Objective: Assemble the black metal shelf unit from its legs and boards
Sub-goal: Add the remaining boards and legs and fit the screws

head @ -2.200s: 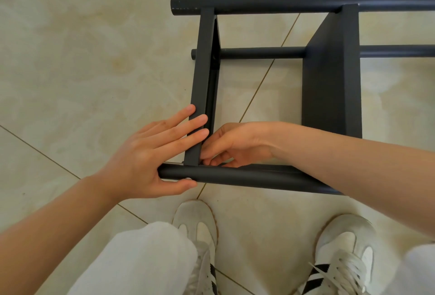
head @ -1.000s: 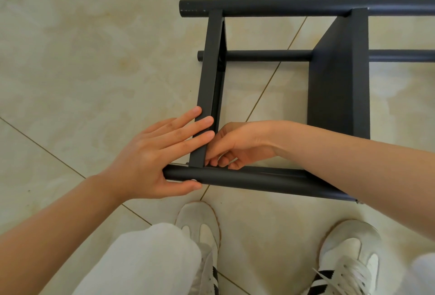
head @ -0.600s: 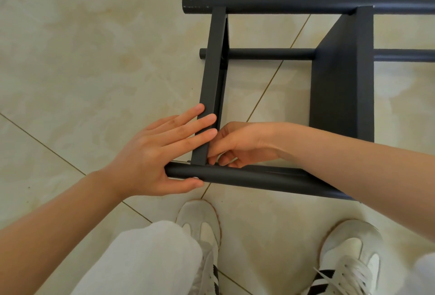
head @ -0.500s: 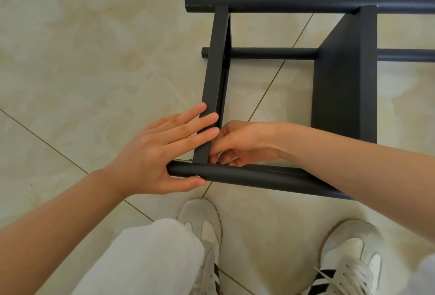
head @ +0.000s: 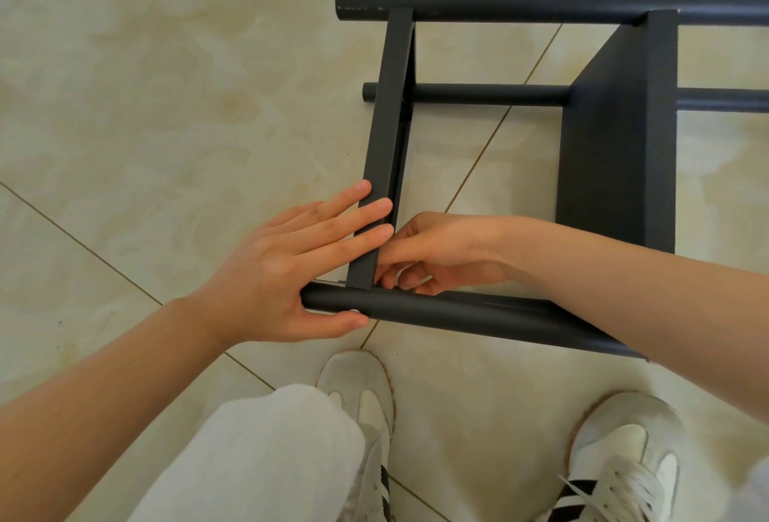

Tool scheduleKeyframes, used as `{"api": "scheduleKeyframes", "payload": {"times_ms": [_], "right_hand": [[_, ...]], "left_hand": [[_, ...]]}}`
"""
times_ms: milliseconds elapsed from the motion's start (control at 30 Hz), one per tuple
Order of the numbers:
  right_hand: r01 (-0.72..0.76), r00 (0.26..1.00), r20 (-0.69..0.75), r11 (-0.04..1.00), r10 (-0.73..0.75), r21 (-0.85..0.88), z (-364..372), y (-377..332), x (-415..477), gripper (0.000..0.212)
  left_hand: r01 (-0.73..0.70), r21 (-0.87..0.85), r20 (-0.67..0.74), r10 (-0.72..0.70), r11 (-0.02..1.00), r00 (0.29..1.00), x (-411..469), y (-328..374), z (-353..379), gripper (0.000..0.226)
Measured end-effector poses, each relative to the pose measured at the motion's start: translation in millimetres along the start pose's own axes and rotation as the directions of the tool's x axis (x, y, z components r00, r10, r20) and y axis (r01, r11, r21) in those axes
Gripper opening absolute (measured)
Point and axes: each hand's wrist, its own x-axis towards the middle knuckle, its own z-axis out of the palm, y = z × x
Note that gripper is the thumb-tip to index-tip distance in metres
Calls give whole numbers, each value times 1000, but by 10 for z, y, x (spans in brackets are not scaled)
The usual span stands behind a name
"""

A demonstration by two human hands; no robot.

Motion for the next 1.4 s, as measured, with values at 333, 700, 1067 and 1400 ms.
{"api": "scheduleKeyframes", "payload": {"times_ms": [333,700,1067,1400], "right_hand": [[-18,1000,5,1000,18,23,-7,-7,5,14],[-40,995,91,998,34,55,-42,-21,15,17],[-47,992,124,995,37,84,-47,17,34,14],[-67,997,44,995,64,68,16,-7,40,27]], "left_hand": [[1,-6,-8,-1,1000,1000,-4,-2,2,67],[8,-11,-7,-8,1000,1000,-8,9,-1,66],[8,-19,-15,-9,1000,1000,-17,0,10,66],[23,-21,-10,-23,1000,1000,-24,24,-9,65]]}}
